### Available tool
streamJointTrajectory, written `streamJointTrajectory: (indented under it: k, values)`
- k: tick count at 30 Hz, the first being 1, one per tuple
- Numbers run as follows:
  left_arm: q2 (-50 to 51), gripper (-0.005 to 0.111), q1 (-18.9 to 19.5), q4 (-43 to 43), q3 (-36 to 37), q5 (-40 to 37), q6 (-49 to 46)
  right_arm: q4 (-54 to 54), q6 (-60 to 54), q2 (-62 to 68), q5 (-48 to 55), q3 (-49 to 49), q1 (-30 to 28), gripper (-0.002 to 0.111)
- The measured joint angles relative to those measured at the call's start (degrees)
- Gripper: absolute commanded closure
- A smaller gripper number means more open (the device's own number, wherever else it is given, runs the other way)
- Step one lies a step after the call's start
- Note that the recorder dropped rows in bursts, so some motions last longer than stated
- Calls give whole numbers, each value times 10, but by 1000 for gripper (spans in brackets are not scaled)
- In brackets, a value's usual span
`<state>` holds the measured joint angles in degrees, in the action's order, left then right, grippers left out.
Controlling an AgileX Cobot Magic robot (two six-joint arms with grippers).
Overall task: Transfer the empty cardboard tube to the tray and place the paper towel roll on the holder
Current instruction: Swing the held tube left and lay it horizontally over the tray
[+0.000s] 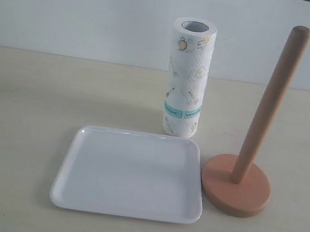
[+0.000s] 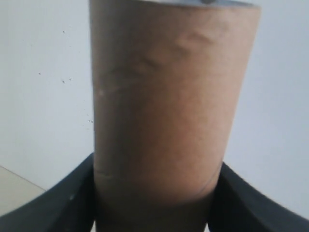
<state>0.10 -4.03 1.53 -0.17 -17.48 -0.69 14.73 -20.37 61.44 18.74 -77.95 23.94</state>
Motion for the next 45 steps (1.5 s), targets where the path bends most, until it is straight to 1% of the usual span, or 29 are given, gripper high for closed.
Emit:
streamJointTrajectory:
  k: [4,5,8,12,17,19,21,24,28,31,35,41,45]
  values:
    - [0,103,0,0,0,0,0,127,-99,4,-3,0,0,108]
    - [0,103,0,0,0,0,0,177,-131,7,0,-1,0,108]
    - [0,103,0,0,0,0,0,274,-241,25,19,-1,16,108]
    - [0,103,0,0,0,0,0,317,-324,50,42,-1,60,108]
    - [0,103,0,0,0,0,0,323,-370,69,43,3,112,108]
    - [0,103,0,0,0,0,0,324,-379,69,26,24,132,108]
    - [0,103,0,0,0,0,0,326,-381,69,-27,69,151,108]
    - [0,103,0,0,0,0,0,326,-382,69,-142,172,187,108]
    - [0,103,0,0,0,0,0,320,-373,69,-305,283,257,108]
    - [0,103,0,0,0,0,0,301,-337,74,-409,346,306,108]
    - [0,103,0,0,0,0,0,274,-307,103,-429,369,315,108]
    - [0,103,0,0,0,0,0,247,-299,181,-437,371,315,108]
    - [0,103,0,0,0,0,0,244,-325,223,-409,357,315,108]
